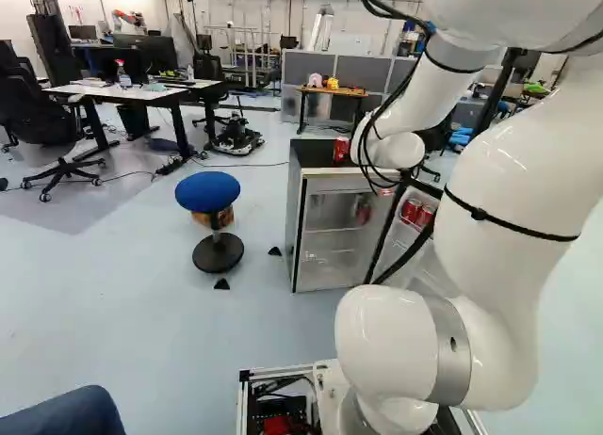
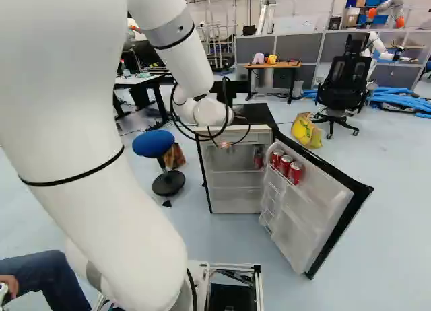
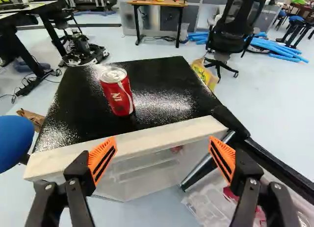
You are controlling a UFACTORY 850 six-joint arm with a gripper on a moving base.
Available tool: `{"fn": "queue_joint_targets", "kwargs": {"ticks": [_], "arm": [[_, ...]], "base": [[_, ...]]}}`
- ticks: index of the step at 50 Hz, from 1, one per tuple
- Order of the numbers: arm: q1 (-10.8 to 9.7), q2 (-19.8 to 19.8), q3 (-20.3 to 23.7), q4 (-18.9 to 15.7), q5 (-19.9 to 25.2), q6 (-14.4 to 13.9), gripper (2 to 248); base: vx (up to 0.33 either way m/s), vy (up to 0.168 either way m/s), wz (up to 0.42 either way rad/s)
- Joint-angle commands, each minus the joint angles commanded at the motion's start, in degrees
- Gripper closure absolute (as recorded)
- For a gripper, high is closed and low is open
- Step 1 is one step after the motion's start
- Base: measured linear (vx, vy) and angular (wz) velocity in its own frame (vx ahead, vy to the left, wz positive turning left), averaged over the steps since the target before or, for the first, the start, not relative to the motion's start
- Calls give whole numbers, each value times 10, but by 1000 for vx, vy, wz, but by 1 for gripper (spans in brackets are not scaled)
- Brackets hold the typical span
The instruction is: Grab a drink from the fridge
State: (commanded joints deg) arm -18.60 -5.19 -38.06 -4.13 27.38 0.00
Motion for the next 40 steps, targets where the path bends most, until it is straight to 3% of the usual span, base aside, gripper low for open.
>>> {"fn": "queue_joint_targets", "kwargs": {"ticks": [40], "arm": [[-75, 37, -18, 0, -173, 0, 3]], "base": [[0, 0, 0]]}}
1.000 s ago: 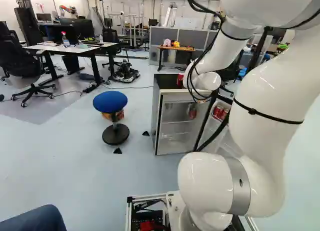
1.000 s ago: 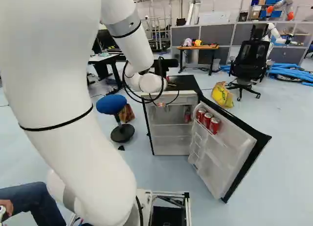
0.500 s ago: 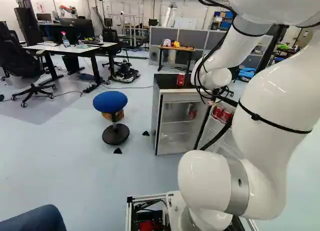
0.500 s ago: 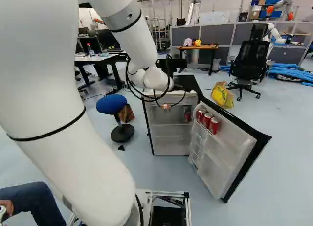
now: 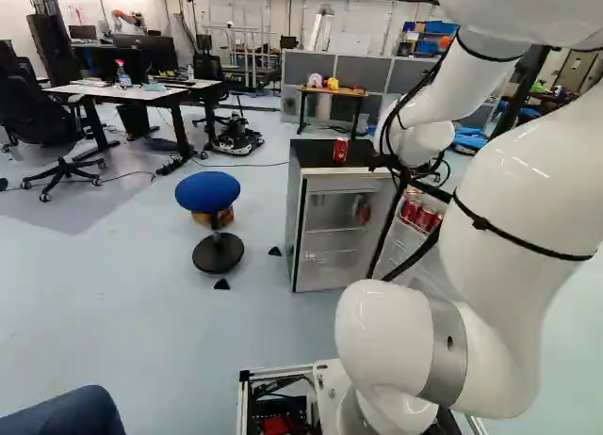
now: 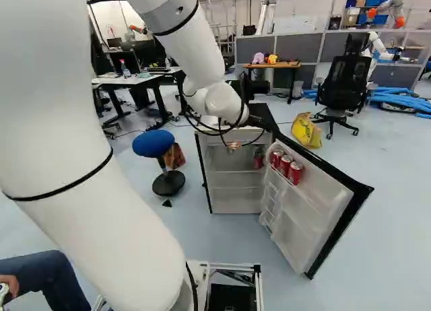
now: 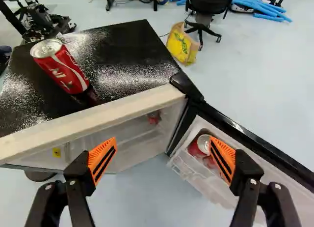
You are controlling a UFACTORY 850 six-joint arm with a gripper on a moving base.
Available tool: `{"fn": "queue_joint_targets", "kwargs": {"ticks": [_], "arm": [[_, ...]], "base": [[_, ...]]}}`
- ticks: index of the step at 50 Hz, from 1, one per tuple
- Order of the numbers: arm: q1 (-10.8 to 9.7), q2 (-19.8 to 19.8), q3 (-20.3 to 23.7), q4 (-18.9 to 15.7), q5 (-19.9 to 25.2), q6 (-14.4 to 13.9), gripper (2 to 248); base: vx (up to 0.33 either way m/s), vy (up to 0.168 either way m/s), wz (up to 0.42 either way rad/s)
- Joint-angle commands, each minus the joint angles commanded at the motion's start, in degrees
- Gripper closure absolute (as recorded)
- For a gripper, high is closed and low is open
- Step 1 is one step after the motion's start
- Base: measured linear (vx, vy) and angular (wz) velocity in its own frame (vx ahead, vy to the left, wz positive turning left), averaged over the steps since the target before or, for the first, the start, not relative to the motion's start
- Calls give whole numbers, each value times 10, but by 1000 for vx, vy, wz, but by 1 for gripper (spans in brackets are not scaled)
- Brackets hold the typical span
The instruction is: Grab a drink from the fridge
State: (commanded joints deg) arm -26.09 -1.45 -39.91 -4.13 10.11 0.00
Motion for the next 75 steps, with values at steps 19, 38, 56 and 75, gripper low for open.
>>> {"fn": "queue_joint_targets", "kwargs": {"ticks": [19, 38, 56, 75], "arm": [[-33, 5, -23, 9, -91, 0, 3], [-67, 9, -48, 33, -184, 0, 3], [-98, 11, -74, 53, -273, 0, 3], [-131, 7, -105, 54, -344, 0, 3]], "base": [[0, 0, 0], [0, 0, 0], [0, 0, 0], [0, 0, 0]]}}
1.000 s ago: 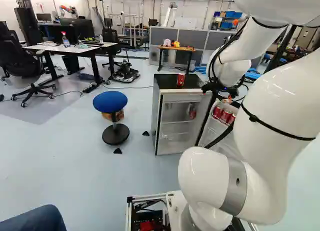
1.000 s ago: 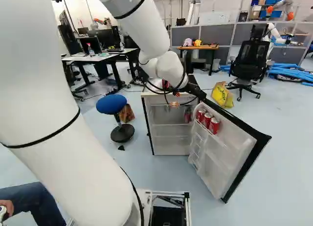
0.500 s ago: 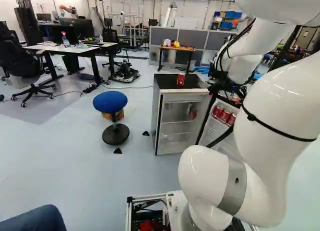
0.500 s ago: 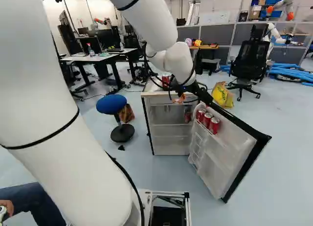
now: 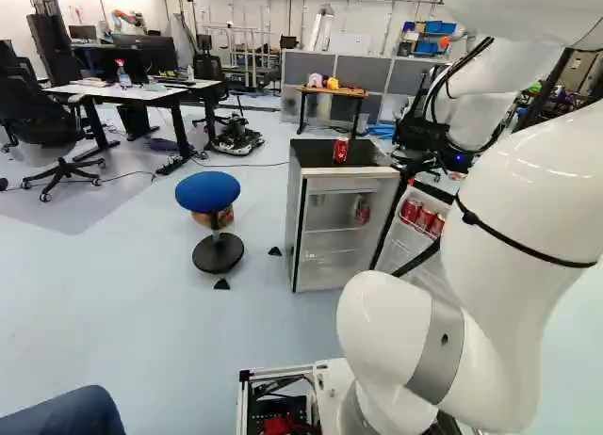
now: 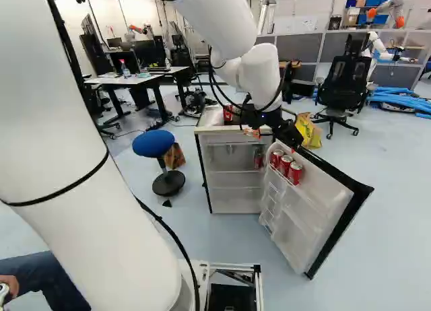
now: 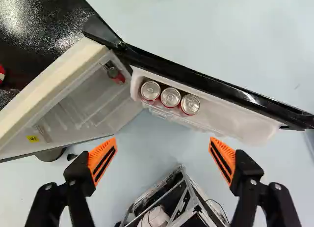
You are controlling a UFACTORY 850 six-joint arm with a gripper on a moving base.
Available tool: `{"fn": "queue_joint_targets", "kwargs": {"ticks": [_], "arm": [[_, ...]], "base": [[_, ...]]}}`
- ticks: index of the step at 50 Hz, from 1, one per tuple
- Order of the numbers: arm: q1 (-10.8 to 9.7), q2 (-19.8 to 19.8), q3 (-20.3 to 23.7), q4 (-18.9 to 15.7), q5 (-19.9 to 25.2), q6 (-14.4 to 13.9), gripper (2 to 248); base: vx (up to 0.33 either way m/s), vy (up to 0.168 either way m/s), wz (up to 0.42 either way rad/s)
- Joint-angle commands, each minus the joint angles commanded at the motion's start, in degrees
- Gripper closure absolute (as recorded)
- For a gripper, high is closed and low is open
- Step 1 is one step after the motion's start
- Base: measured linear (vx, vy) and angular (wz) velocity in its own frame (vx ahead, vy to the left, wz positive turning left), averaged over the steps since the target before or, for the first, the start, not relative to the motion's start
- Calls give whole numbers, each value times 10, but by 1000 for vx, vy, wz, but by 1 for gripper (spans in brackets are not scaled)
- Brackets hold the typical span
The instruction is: Grab a drink from the fridge
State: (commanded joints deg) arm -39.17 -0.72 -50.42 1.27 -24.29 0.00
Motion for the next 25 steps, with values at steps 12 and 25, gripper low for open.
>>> {"fn": "queue_joint_targets", "kwargs": {"ticks": [12, 25], "arm": [[-20, -23, -23, 0, -29, 0, 3], [-41, -47, -50, 0, -50, 0, 3]], "base": [[0, 0, 0], [0, 0, 0]]}}
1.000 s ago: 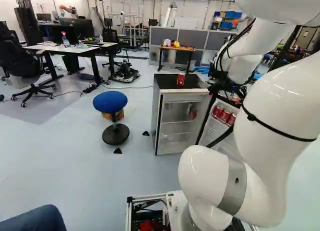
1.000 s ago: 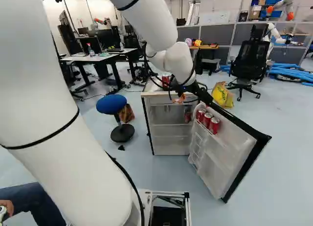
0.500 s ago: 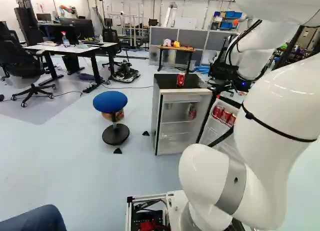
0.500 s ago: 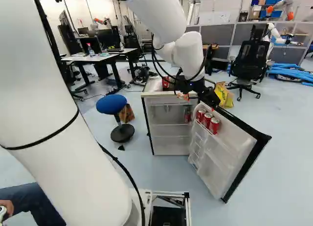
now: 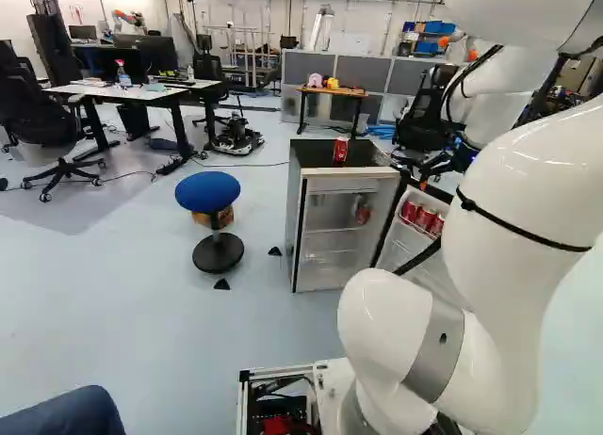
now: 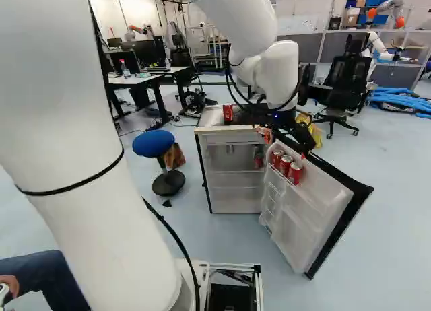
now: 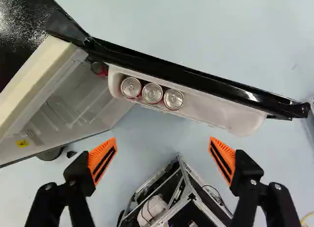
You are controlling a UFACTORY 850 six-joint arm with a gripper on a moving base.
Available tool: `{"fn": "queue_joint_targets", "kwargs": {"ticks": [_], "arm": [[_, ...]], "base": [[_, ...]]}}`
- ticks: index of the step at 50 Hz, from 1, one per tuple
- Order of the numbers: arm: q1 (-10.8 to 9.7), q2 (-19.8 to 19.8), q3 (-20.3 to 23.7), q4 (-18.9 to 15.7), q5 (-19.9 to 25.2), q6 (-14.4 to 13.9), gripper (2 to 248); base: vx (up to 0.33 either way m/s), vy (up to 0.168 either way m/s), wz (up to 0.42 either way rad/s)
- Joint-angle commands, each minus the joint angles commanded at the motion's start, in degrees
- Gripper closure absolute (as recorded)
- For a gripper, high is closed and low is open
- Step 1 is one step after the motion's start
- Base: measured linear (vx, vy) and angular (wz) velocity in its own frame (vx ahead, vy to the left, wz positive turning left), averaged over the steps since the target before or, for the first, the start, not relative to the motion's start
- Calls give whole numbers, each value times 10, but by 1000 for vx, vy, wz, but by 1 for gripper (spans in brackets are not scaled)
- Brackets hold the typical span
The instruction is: Grab a drink from the fridge
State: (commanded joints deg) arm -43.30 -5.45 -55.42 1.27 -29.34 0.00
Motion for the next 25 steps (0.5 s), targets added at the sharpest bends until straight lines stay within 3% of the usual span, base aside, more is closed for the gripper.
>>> {"fn": "queue_joint_targets", "kwargs": {"ticks": [25], "arm": [[-28, -60, -68, 0, -2, 0, 3]], "base": [[0, 0, 0]]}}
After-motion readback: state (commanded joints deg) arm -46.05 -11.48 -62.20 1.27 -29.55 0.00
